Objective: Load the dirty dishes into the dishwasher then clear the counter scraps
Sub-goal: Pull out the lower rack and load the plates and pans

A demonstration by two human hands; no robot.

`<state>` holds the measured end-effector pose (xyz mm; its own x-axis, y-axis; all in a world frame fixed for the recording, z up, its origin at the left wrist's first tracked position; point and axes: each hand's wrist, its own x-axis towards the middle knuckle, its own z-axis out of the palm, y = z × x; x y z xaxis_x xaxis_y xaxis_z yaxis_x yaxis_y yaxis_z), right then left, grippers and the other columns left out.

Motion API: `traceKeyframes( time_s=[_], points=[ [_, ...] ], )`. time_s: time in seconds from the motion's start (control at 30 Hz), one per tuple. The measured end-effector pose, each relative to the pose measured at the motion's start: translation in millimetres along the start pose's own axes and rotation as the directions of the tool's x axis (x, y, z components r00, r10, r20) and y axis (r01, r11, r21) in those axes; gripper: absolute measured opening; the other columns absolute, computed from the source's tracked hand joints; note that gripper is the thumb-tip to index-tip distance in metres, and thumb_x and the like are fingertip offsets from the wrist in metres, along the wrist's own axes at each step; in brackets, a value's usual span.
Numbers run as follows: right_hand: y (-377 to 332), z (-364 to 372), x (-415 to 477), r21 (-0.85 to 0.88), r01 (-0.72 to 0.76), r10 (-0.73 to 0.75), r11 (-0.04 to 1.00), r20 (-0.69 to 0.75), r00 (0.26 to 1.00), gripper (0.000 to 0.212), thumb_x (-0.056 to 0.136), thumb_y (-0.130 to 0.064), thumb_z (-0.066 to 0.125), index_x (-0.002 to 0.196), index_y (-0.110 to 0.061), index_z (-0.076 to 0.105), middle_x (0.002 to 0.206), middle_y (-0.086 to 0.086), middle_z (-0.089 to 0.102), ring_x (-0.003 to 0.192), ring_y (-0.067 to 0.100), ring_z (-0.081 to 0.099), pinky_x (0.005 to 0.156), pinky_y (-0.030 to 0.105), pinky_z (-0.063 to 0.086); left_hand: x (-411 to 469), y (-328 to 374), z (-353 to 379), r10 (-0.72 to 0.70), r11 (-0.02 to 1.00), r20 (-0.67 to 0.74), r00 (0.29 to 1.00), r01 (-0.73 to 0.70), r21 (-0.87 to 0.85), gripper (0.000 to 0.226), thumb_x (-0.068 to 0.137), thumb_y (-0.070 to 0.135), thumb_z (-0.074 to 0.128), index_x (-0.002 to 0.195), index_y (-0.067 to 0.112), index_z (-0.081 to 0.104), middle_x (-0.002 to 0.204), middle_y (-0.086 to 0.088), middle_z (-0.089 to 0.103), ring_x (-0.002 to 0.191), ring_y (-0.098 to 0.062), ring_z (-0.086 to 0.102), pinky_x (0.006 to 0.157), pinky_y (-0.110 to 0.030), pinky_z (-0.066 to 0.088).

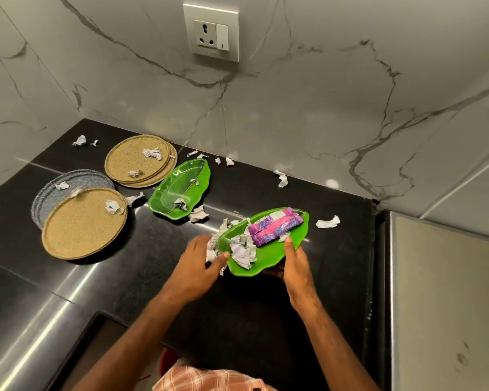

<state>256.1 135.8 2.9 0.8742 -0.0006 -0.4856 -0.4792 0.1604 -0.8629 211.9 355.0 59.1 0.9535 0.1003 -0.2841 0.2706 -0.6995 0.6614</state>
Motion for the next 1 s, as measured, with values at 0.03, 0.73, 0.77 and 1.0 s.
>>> traceKeyframes(
  time_s=[0.03,0.73,0.77,1.0],
  points=[
    [0.9,0.2,-3.1,-0.008,-0.010,0.010,1.000,-0.004,1.000,0.039,0.108,-0.048,0.042,0.133,-0.024,0.060,0.114,0.005,0.077,0.100,0.025,0.076,0.075,0.042,0.063,1.0,2.8,-5.0,0.173,0.976,-0.006,0.985,-0.171,0.138,0.062,0.101,0.055,0.047,0.156,0.031,0.030,0.159,0.008,0.031,0.148,-0.014,0.030,0.117,-0.032,0.028],
    [13.7,16.3,-48.6,-0.069,0.033,-0.033,0.997,-0.003,0.999,0.048,0.112,-0.036,0.036,0.103,-0.012,0.077,0.098,0.009,0.080,0.093,0.027,0.077,0.088,0.040,0.059,53.0,10.0,6.5,0.359,0.872,-0.012,0.933,-0.331,0.360,0.061,0.106,0.053,0.024,0.162,0.031,0.010,0.170,0.005,0.001,0.156,-0.015,-0.004,0.127,-0.045,0.006],
    [14.2,18.0,-50.2,-0.062,0.035,-0.036,0.997,-0.019,0.999,0.048,0.112,-0.035,0.036,0.103,-0.012,0.077,0.097,0.010,0.080,0.091,0.027,0.077,0.085,0.039,0.059,44.8,11.8,8.5,0.425,0.845,0.086,0.901,-0.429,0.318,0.060,0.106,0.054,0.024,0.161,0.033,0.011,0.169,0.007,0.002,0.155,-0.012,-0.002,0.127,-0.042,0.006],
    [15.3,18.5,-65.7,-0.078,0.080,-0.084,0.994,-0.050,0.995,0.049,0.112,-0.035,0.036,0.108,-0.009,0.077,0.098,0.011,0.080,0.094,0.029,0.077,0.087,0.041,0.061,19.0,-30.4,29.4,0.297,0.875,0.193,0.935,-0.348,0.336,0.064,0.101,0.064,0.025,0.158,0.048,0.003,0.169,0.008,-0.005,0.156,-0.020,-0.004,0.126,-0.051,0.006]
  ],
)
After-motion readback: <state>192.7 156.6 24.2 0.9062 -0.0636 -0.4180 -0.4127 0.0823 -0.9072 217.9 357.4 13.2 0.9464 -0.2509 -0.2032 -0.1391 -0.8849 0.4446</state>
